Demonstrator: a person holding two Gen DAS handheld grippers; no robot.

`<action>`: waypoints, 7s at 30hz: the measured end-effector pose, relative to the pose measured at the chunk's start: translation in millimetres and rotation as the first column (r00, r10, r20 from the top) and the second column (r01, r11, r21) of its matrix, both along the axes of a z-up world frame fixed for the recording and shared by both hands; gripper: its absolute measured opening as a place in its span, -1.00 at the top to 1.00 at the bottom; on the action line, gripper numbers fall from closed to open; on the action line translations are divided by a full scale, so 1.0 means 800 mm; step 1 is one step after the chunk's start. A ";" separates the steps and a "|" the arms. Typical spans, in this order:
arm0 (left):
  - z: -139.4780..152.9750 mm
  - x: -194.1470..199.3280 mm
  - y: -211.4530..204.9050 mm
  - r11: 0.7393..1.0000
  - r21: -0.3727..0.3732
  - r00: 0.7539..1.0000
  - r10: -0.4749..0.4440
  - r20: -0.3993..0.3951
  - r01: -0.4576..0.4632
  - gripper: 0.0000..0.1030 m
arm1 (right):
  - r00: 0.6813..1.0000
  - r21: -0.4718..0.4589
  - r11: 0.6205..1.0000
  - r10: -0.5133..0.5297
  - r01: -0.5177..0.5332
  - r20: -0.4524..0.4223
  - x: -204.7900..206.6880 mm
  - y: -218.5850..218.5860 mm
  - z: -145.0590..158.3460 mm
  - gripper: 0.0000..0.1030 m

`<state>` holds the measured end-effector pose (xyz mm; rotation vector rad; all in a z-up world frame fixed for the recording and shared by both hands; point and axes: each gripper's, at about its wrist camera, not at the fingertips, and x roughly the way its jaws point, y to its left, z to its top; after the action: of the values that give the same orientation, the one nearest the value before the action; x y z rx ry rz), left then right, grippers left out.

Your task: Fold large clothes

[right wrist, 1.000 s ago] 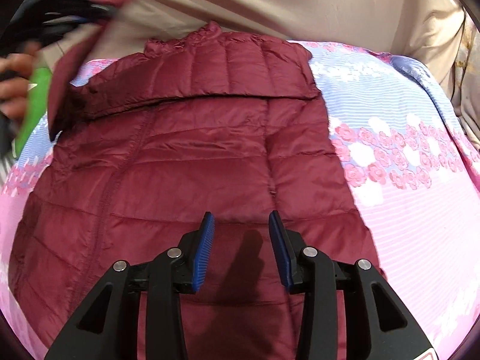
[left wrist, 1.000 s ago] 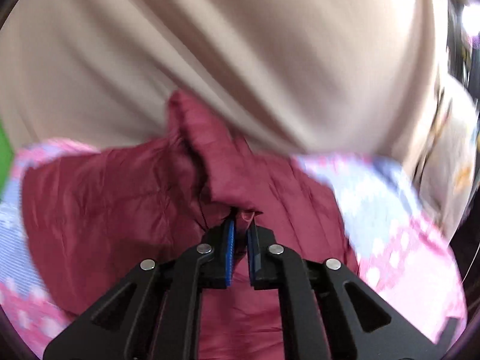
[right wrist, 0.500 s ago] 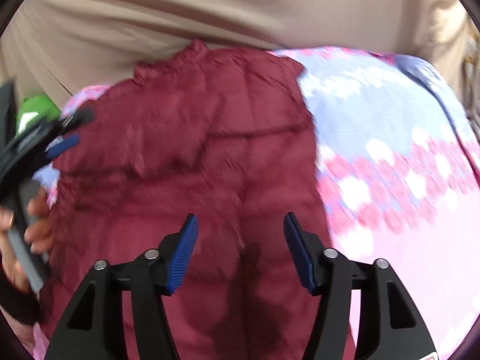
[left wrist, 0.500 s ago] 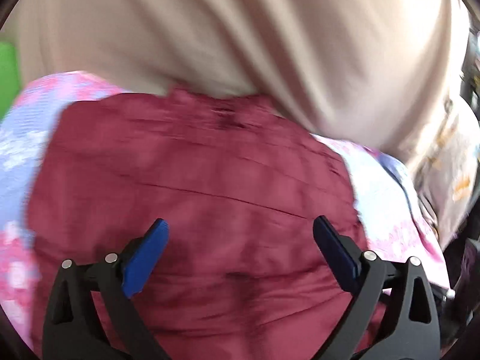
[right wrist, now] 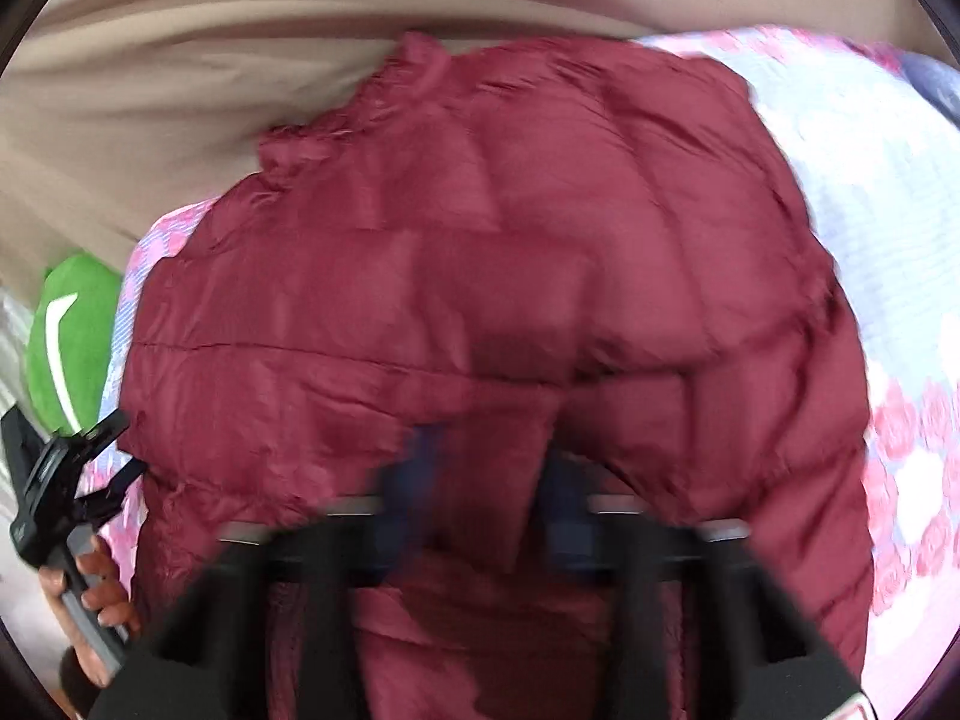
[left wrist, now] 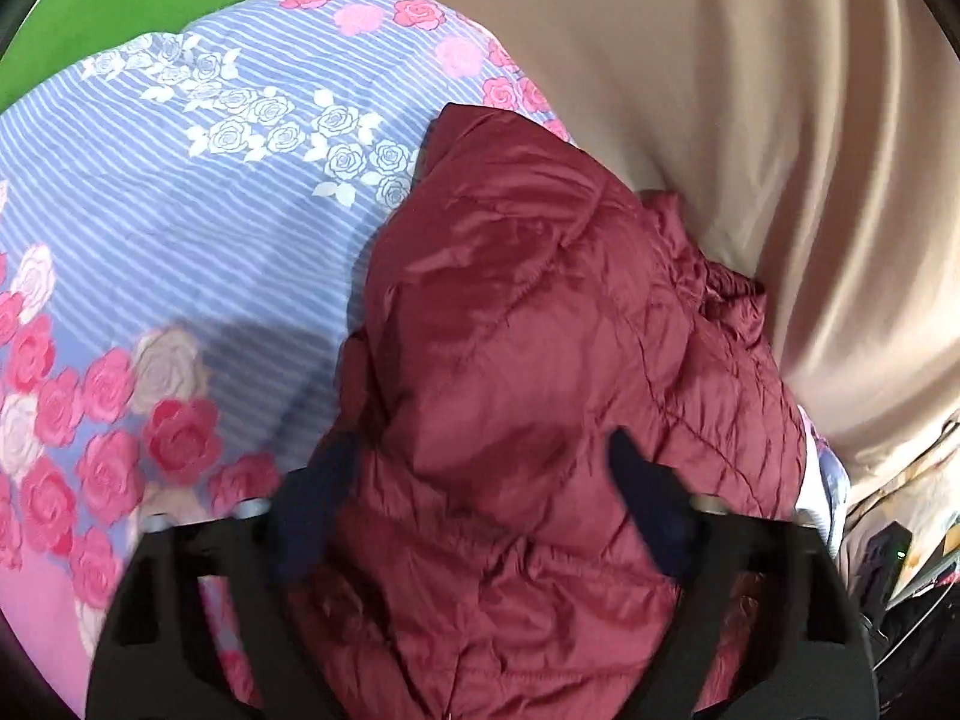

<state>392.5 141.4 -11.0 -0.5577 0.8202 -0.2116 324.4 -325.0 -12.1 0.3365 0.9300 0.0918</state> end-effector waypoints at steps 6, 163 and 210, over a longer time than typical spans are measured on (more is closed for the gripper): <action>0.026 0.012 -0.018 0.997 0.076 0.997 0.018 0.081 -0.024 0.85 | 0.913 -0.182 0.983 0.087 -0.014 0.399 -0.039 0.040 0.138 0.96; 0.071 0.044 -0.292 0.878 0.458 0.969 -0.216 0.117 0.141 -0.12 | 0.986 -0.294 0.949 -0.073 0.115 0.150 0.057 -0.058 0.032 1.00; 0.071 -0.553 0.067 0.984 0.078 0.976 -0.170 0.139 0.161 0.99 | 0.924 0.134 0.990 -0.080 0.031 0.375 -0.607 -0.089 0.037 0.96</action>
<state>-50.2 194.6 45.5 -0.4064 0.7292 -0.3726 -161.2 -396.1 17.5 0.4445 0.5293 0.1580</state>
